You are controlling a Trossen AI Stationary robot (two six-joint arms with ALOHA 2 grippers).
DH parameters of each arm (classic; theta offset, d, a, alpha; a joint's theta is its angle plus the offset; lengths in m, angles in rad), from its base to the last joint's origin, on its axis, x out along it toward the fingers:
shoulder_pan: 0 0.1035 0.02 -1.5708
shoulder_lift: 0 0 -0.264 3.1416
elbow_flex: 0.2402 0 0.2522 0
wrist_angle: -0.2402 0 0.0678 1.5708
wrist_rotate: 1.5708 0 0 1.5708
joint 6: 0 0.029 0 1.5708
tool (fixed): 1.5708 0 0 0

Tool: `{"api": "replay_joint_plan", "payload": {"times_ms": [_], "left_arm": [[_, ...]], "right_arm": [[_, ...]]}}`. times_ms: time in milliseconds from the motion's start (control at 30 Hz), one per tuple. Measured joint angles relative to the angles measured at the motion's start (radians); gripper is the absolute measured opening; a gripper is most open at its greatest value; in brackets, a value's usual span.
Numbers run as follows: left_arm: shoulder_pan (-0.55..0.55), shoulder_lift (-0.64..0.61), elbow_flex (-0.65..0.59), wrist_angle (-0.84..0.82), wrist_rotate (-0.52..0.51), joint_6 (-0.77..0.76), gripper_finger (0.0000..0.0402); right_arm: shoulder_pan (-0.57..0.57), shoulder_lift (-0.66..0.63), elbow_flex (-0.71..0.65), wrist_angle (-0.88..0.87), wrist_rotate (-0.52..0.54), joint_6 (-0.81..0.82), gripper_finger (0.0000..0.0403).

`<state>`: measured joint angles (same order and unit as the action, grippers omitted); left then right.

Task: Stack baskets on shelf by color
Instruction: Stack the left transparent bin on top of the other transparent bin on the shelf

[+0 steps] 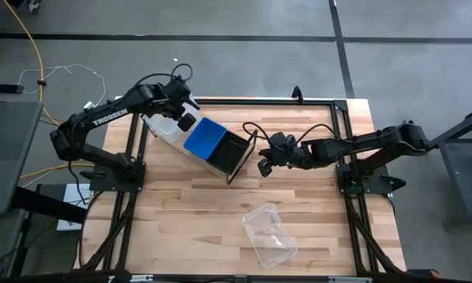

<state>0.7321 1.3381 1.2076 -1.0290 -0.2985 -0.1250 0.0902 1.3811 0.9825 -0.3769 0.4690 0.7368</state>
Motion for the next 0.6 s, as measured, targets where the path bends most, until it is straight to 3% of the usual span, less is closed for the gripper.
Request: {"api": "replay_joint_plan", "payload": {"times_ms": [300,600], "left_arm": [[-0.098,0.092,0.0,0.005,-0.051,-0.003,0.0],[-0.188,0.111,0.0,0.034,-0.057,-0.119,0.0]], "right_arm": [[0.0,0.0,0.0,0.0,0.0,0.018,0.0],[0.0,0.0,0.0,0.0,0.0,0.015,0.0]]}}
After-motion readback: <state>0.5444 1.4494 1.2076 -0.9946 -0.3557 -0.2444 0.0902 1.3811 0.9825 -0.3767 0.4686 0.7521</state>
